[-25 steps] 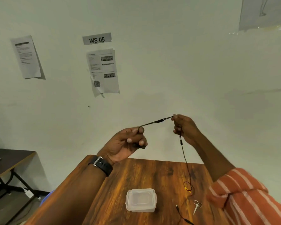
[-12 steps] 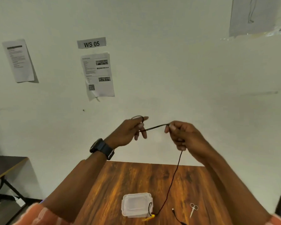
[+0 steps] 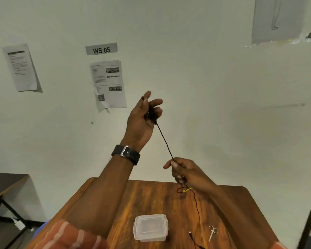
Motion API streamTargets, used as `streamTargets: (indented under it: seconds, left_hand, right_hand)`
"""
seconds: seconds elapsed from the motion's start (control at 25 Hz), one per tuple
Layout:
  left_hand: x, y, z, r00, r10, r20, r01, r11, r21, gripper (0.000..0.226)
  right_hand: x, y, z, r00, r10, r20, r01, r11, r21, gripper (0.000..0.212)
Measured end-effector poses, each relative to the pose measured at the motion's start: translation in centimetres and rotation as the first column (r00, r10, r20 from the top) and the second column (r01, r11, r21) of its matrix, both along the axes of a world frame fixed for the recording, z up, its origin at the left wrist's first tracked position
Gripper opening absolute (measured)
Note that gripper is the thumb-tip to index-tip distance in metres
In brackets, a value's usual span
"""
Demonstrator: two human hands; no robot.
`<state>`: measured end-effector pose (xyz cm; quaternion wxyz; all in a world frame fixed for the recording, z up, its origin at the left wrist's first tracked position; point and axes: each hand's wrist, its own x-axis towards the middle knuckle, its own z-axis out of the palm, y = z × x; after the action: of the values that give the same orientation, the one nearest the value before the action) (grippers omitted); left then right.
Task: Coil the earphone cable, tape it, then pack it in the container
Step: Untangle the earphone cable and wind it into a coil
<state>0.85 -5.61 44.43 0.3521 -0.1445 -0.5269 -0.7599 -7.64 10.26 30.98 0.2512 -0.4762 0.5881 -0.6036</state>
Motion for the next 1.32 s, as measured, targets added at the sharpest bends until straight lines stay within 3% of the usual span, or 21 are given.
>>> streamTargets:
  seconds: [0.04,0.12,0.16,0.2,0.24,0.32,0.4,0.52,0.6,0.68,0.76,0.84,0.88,0.92,0.96,1.0,1.04,1.08,1.16,1.24,1.32]
  left_hand:
    - [-0.6,-1.1,0.5,0.983,0.175,0.051,-0.168,0.978,-0.124,0.045]
    - [-1.7,-2.5,0.1,0.867,0.494,0.067,-0.372,0.73,-0.573,0.048]
    - [-2.2,-2.9,-0.7,0.823,0.565,0.048,-0.353,0.576,-0.737,0.049]
    - [-2.5,-3.2,-1.7,0.818,0.571,0.068,-0.278,0.495,-0.823,0.048]
    - [-2.5,-3.1,-2.9,0.839,0.527,0.139,-0.172,0.498,-0.85,0.047]
    - [-1.8,-2.0,-4.9,0.875,0.34,0.344,0.062,0.627,-0.777,0.044]
    - [-0.9,0.0,-6.8,0.874,0.016,0.486,0.286,0.791,-0.541,0.043]
    - [-0.3,3.2,-8.0,0.828,-0.408,0.384,0.498,0.851,-0.169,0.045]
    - [-0.5,4.0,-6.8,0.834,-0.504,0.227,0.523,0.852,-0.029,0.046]
    - [-1.2,3.4,-4.5,0.917,-0.385,0.109,0.383,0.923,0.035,0.047]
    - [-1.9,1.5,-2.1,0.988,-0.127,0.084,0.124,0.992,0.035,0.044]
    - [-2.5,-0.9,-1.2,0.963,0.217,0.158,-0.187,0.965,-0.186,0.045]
    - [-2.6,-2.0,-1.6,0.898,0.404,0.173,-0.304,0.855,-0.42,0.046]
    - [-2.7,-3.0,-2.4,0.819,0.554,0.146,-0.342,0.677,-0.651,0.047]
    - [-2.8,-3.7,-3.7,0.768,0.629,0.116,-0.298,0.512,-0.806,0.047]
    - [-2.7,-3.9,-4.9,0.76,0.635,0.137,-0.207,0.436,-0.876,0.046]
    - [-2.3,-3.6,-6.0,0.788,0.57,0.232,-0.097,0.487,-0.868,0.044]
    - [-1.7,-2.9,-7.1,0.825,0.442,0.353,0.016,0.606,-0.796,0.043]
    - [-0.4,-0.6,-8.7,0.861,0.1,0.499,0.227,0.802,-0.552,0.043]
    - [0.5,2.0,-9.5,0.848,-0.212,0.487,0.4,0.858,-0.323,0.048]
    - [0.7,3.7,-8.5,0.82,-0.434,0.373,0.519,0.839,-0.163,0.051]
  right_hand:
    - [0.7,0.4,-0.1,1.0,0.017,-0.017,-0.017,1.0,-0.001,0.027]
    - [1.0,1.2,1.6,0.996,-0.047,-0.079,0.044,0.998,-0.049,0.028]
    - [0.8,1.7,3.1,0.988,-0.107,-0.111,0.098,0.992,-0.082,0.029]
    - [0.3,2.2,4.8,0.975,-0.168,-0.142,0.152,0.982,-0.114,0.03]
    - [-0.2,2.6,6.5,0.959,-0.223,-0.175,0.2,0.969,-0.141,0.03]
    - [-1.8,2.8,9.4,0.933,-0.297,-0.202,0.262,0.947,-0.184,0.031]
    - [-3.8,2.2,11.0,0.934,-0.317,-0.166,0.284,0.939,-0.193,0.031]
    - [-5.4,0.1,10.1,0.955,-0.274,-0.112,0.253,0.952,-0.171,0.031]
    - [-4.9,-1.1,7.3,0.969,-0.244,-0.045,0.235,0.961,-0.145,0.032]
    - [-3.5,-1.3,4.0,0.98,-0.194,-0.033,0.19,0.978,-0.09,0.032]
    - [-1.6,-0.5,1.4,0.992,-0.099,-0.074,0.099,0.995,-0.005,0.024]
    - [-0.1,0.8,0.8,0.994,-0.015,-0.11,0.02,0.999,0.047,0.019]
    - [0.3,1.5,1.3,0.992,-0.002,-0.128,0.008,0.999,0.051,0.019]
    - [0.5,2.1,2.2,0.991,-0.007,-0.135,0.012,0.999,0.04,0.018]
    - [0.4,2.7,3.4,0.99,-0.037,-0.137,0.039,0.999,0.014,0.015]
    - [0.0,3.2,4.9,0.987,-0.094,-0.13,0.092,0.995,-0.025,0.016]
    - [-0.7,3.5,6.3,0.979,-0.161,-0.125,0.154,0.986,-0.065,0.02]
    - [-1.6,3.7,7.6,0.968,-0.219,-0.121,0.207,0.973,-0.101,0.024]
    - [-3.4,3.2,9.5,0.955,-0.277,-0.105,0.259,0.953,-0.155,0.026]
    - [-4.7,1.8,9.7,0.964,-0.261,-0.047,0.248,0.95,-0.192,0.027]
    - [-4.9,0.1,8.1,0.973,-0.228,0.047,0.232,0.951,-0.203,0.028]
